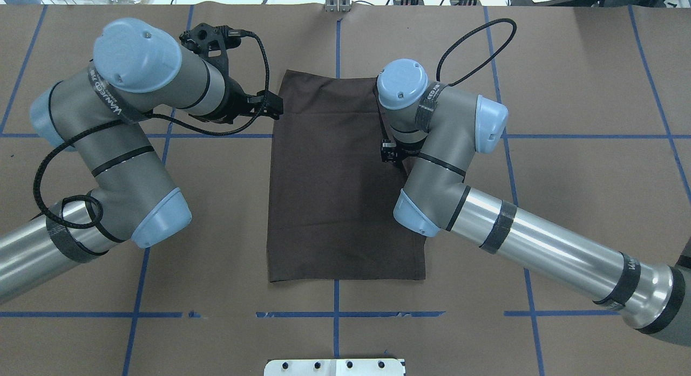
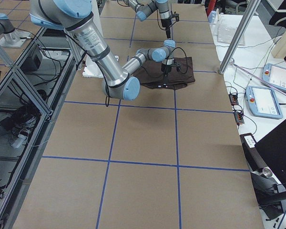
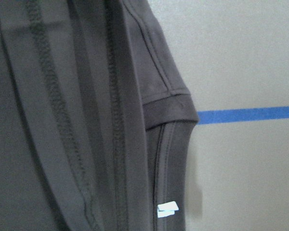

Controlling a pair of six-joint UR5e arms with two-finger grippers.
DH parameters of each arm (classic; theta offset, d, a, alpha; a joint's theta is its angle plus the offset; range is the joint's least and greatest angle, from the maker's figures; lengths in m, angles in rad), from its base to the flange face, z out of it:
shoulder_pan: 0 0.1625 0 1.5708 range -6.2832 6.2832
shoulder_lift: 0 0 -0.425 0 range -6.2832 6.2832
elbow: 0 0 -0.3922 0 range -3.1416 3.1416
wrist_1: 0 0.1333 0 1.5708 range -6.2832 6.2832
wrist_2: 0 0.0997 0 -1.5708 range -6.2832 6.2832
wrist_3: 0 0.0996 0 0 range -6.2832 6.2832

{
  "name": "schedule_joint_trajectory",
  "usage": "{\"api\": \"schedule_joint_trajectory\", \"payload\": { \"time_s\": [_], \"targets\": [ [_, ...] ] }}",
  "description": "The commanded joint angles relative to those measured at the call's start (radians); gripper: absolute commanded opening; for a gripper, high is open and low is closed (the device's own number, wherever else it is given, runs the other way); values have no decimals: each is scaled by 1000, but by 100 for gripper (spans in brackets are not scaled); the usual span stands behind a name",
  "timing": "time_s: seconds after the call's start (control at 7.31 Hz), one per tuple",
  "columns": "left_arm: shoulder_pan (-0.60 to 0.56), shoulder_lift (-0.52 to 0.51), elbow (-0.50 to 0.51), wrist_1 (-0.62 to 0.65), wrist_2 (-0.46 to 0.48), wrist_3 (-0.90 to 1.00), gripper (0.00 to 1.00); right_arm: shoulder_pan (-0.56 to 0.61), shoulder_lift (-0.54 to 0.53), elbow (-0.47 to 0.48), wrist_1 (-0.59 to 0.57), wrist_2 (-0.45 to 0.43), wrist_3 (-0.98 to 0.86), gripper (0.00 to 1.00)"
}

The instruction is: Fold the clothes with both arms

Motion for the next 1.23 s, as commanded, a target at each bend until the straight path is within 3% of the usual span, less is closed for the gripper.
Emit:
{"api": "schedule_joint_trajectory", "payload": {
  "time_s": [0.0, 0.41, 0.68, 1.09],
  "targets": [
    [0, -5, 0, 0, 0, -5, 100, 22, -33, 4, 2, 7, -43, 100],
    [0, -9, -2, 2, -2, -6, 100, 94, -86, 91, 17, 90, -95, 100],
    [14, -5, -8, 2, -41, -32, 100, 96, -96, 131, 136, 114, -75, 100],
    [125, 89, -124, 3, -81, -367, 100, 96, -238, 426, 164, 191, -14, 100]
  ]
}}
